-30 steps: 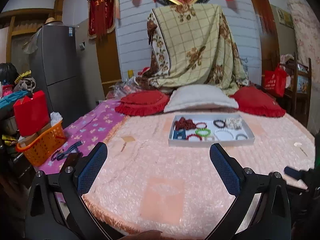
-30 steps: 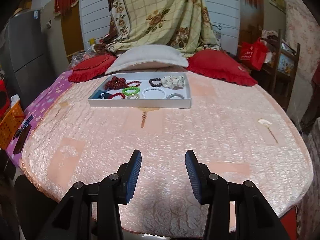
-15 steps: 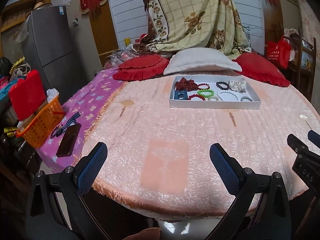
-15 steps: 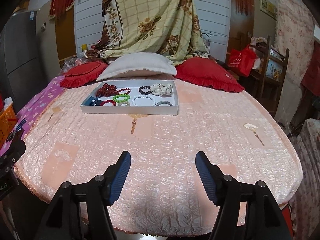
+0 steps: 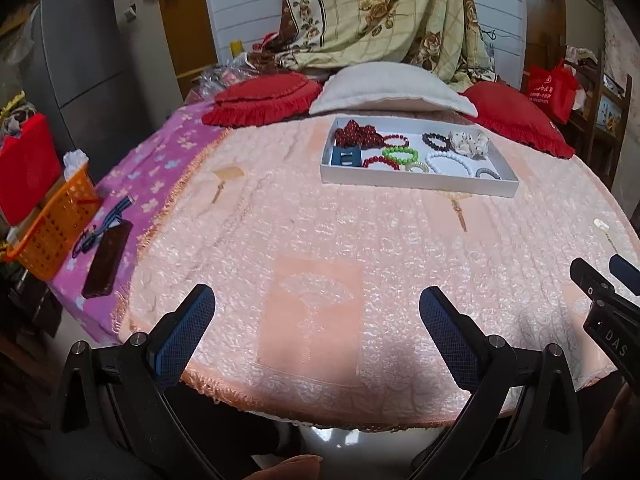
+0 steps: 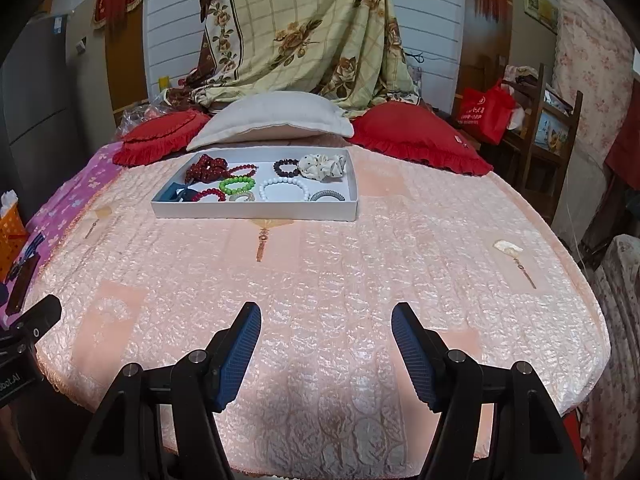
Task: Organize jewelry
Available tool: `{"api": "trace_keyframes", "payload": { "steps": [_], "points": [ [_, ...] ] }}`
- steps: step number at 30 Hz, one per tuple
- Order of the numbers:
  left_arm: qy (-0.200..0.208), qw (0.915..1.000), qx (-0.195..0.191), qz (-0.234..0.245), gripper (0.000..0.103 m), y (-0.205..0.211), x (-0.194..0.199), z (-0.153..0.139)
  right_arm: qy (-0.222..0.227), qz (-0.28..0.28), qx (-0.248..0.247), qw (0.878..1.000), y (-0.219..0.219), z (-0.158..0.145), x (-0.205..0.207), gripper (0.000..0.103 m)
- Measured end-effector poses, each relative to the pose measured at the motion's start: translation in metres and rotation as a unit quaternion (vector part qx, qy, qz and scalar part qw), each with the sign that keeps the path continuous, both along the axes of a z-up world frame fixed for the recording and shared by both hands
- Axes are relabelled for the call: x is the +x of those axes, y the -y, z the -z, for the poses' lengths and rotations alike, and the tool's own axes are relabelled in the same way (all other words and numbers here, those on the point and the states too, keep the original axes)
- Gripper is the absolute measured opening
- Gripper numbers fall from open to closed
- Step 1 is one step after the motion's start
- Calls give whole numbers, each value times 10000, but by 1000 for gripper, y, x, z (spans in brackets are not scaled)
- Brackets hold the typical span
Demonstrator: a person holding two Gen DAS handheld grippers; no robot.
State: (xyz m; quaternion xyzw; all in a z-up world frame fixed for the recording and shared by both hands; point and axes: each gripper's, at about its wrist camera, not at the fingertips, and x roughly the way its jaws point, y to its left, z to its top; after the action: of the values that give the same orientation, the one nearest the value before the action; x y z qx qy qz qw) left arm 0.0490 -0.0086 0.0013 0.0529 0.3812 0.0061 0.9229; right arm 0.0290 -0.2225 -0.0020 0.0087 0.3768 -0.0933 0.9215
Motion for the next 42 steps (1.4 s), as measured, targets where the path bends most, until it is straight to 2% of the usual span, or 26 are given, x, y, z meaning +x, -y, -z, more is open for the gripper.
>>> {"api": "trace_keyframes", "payload": {
  "steps": [22, 42],
  "points": [
    [-316, 9993, -144, 133, 102, 1, 13, 18, -391, -4, -22, 9992, -3, 24, 15, 66],
    [-387, 9989, -160, 227, 102, 5, 11, 26, -390, -16, -38, 9992, -9, 28, 13, 66]
  ]
}}
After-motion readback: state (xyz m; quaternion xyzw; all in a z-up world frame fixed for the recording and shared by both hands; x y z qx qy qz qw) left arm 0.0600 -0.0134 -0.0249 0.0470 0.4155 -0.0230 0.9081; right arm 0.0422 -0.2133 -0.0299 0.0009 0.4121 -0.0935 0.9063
